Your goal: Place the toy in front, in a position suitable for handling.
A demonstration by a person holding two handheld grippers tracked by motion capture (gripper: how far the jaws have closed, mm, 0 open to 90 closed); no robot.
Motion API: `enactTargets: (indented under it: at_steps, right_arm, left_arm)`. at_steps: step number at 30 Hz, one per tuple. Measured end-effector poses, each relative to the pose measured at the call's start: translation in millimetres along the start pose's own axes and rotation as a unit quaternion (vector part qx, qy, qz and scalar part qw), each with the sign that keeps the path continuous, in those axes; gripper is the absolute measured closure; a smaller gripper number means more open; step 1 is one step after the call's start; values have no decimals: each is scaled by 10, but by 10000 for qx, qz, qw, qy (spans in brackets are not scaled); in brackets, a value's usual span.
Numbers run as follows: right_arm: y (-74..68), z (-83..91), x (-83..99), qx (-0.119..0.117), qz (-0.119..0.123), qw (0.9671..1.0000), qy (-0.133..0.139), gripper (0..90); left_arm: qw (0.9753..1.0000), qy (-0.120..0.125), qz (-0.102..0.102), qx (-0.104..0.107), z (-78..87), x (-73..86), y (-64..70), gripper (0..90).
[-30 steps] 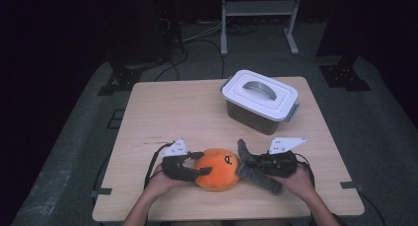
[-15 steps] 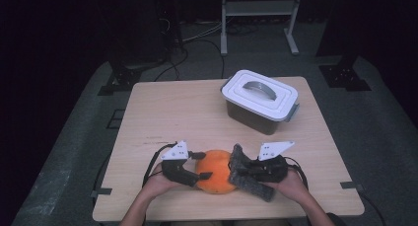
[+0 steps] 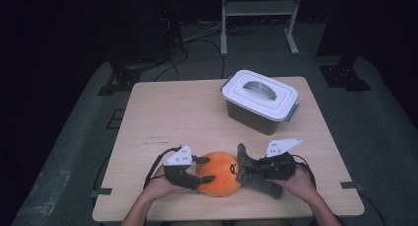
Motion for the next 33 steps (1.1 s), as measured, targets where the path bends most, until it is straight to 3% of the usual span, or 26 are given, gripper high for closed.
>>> enactTargets:
  at_steps: [3, 7, 10, 12, 17, 25, 27, 33]
  right_arm:
    - [-35, -59, -109, -76, -68, 9994, 339, 761]
    - [-77, -203, -46, -211, -30, 9997, 136, 760]
    - [-128, -202, -26, -351, 16, 9993, 85, 760]
    - [-174, -197, -6, -449, 63, 9989, 65, 760]
    - [-189, -183, 10, -463, 104, 9989, 32, 758]
    - [24, -56, 139, -240, -147, 9991, -327, 759]
    - [44, -39, 108, -240, -236, 9992, -215, 759]
    - [-2, -163, -112, -392, -198, 9988, 206, 758]
  left_arm:
    - [9999, 8, -37, 130, -14, -6, 28, 371]
    - [9998, -49, -42, 210, 5, -58, 24, 315]
    - [9999, 96, 17, 114, 22, -138, -12, 247]
    - [9999, 68, 55, 72, 2, -146, -24, 211]
    - [9997, -127, -179, 68, -36, -76, 13, 300]
    - [9997, -135, -135, 162, 0, -41, 53, 339]
    - [9996, -155, -138, 194, -3, -41, 58, 344]
    - [9989, -171, -223, 368, -26, -51, 106, 372]
Point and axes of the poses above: each handheld gripper's, and its own axes: z roughly backward along the jaws, x roughly out of its underside, y roughly to its right, the point moved 5 cm from there along -z, roughly forward along the jaws, and after that the axes turned 15 degrees about y, right-handed, at the moved point
